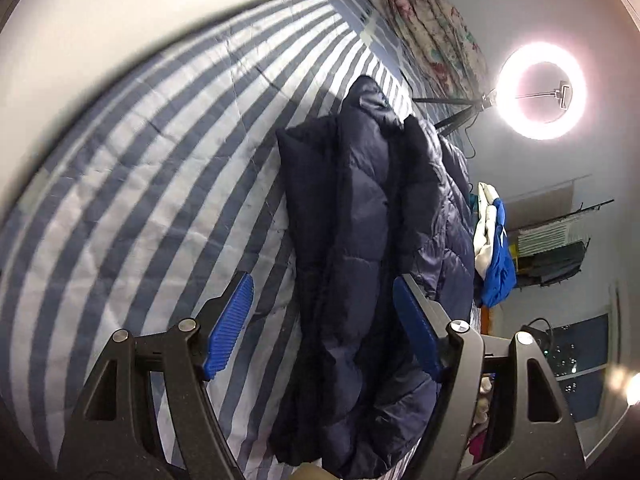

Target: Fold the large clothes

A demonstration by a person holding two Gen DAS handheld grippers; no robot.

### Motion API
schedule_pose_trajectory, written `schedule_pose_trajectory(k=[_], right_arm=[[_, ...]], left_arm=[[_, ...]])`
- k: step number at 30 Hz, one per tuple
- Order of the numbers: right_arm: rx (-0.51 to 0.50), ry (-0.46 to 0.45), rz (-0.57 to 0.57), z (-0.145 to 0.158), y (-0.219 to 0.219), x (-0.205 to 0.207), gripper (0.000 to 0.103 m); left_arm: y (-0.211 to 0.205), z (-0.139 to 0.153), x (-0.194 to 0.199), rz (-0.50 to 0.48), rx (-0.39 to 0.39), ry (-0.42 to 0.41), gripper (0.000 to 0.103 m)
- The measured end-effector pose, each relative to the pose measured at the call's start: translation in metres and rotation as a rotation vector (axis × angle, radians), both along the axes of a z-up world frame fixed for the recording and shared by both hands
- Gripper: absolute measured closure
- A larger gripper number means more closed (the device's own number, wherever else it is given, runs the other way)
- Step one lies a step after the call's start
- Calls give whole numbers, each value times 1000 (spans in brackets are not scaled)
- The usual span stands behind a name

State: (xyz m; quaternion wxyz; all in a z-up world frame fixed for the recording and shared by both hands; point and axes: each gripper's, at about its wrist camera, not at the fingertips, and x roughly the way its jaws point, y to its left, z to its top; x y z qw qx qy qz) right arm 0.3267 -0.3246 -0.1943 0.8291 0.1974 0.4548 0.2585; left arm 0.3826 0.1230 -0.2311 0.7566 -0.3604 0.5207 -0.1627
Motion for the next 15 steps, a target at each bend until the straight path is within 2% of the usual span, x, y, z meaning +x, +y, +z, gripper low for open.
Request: schedule_pose_trajectory(k=[7, 15], right_arm=[[70, 57, 21, -22, -4, 6, 26], [91, 85, 39, -41, 4, 25, 24]], left_arm=[[11, -28, 1, 13, -169, 34, 28], [10, -39, 9, -18, -286, 22, 28]])
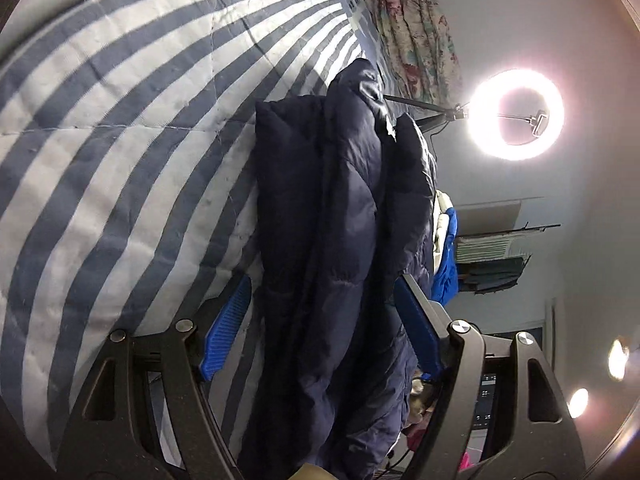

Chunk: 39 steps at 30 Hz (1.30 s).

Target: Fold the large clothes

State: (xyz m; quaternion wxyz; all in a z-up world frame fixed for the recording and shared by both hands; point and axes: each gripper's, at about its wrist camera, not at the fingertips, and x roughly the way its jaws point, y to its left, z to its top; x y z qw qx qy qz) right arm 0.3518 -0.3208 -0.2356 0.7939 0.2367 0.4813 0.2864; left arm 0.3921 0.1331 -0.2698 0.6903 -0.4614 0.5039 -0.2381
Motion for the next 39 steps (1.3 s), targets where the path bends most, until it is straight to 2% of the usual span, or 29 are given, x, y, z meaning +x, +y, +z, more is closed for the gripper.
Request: schedule_pose_trajectory(k=[4, 7, 13, 18, 22, 24, 26, 29, 35, 39], right_arm=[[49, 10, -5, -10, 4, 10, 20], [88, 15, 1, -14, 9, 19, 20], [106, 27, 8, -17, 23, 44, 20], [94, 40, -3, -17, 39, 62, 20], [-2, 35, 27, -12, 58, 70, 28], [-46, 33, 42, -7, 65, 70, 37], [-77, 22, 54, -1, 71, 69, 50], [-144, -5, 65, 14, 82, 67, 61], [-354, -66, 73, 43, 120, 53, 74], [-456, -101, 69, 62, 136, 34, 78]], left_arm=[[-5, -1, 6, -12, -54, -4, 28], [-18, 1, 12, -45, -41, -13, 28], [-44, 11, 29, -103, 67, -31, 28], [-60, 18, 40, -107, 173, -44, 28], [-72, 25, 44, -117, 287, -59, 42], [-77, 32, 41, -118, 345, -76, 50], [-85, 40, 37, -126, 407, -111, 59], [-95, 51, 33, -137, 480, -152, 69], [-116, 77, 9, -165, 613, -239, 75], [-136, 93, -11, -194, 706, -299, 76]])
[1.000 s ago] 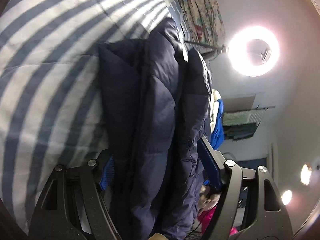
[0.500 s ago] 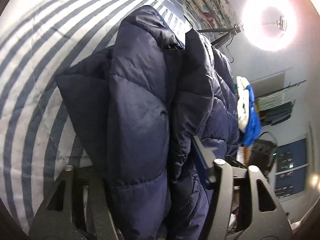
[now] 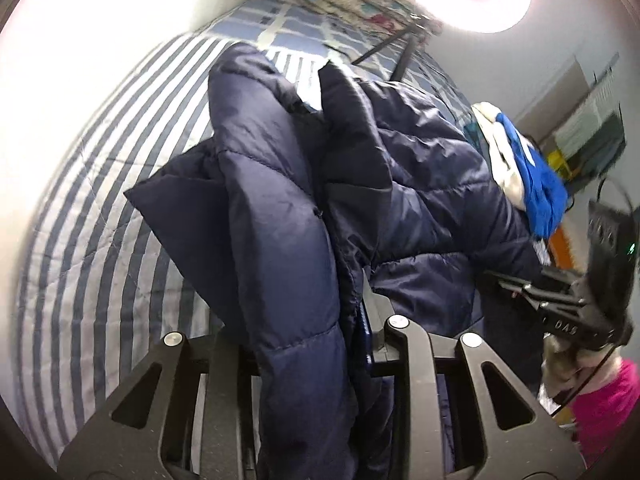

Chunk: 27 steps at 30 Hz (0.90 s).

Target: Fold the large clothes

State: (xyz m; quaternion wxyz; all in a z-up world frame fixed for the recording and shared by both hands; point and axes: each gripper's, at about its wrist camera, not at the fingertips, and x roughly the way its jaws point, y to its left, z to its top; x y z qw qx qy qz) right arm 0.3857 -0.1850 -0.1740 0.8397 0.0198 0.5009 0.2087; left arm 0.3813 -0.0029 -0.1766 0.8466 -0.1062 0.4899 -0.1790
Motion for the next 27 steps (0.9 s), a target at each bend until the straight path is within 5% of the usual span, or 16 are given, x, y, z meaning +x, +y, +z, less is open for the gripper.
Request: schedule_pose_trajectory(k=[10, 21, 27], right_arm=[[-156, -122, -13, 44, -29, -66, 81], [-241, -263, -57, 107, -71, -133, 81], [-289, -298, -91, 121, -92, -146, 82]], left_arm=[[-52, 50, -65, -99, 110, -166, 77], [-103, 103, -114, -187, 96, -323, 77], [-134, 111, -122, -243, 85, -345, 77]])
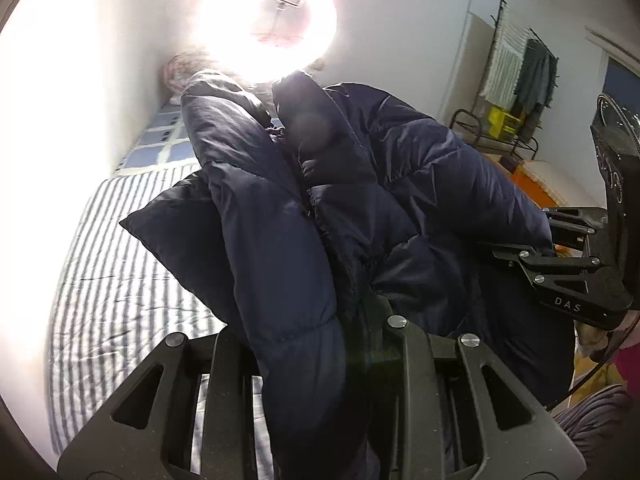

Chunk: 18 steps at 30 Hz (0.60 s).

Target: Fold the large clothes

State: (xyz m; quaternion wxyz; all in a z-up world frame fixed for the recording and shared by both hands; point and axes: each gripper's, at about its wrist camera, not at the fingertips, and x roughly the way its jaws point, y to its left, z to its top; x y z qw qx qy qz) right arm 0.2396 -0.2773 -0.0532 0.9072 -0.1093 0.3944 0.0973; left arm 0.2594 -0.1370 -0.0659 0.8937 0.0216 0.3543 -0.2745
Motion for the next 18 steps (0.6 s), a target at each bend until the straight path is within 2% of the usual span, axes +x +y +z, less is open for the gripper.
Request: schedule_pose_trajectory(k=[11, 18], right_arm=[[-38, -2, -100, -1, -72, -7, 82], [-142, -53, -173, 13, -127, 9, 82]], left_arm=[[-74, -4, 18, -108, 7, 20, 77], [-149, 9, 55, -193, -3, -30, 77]])
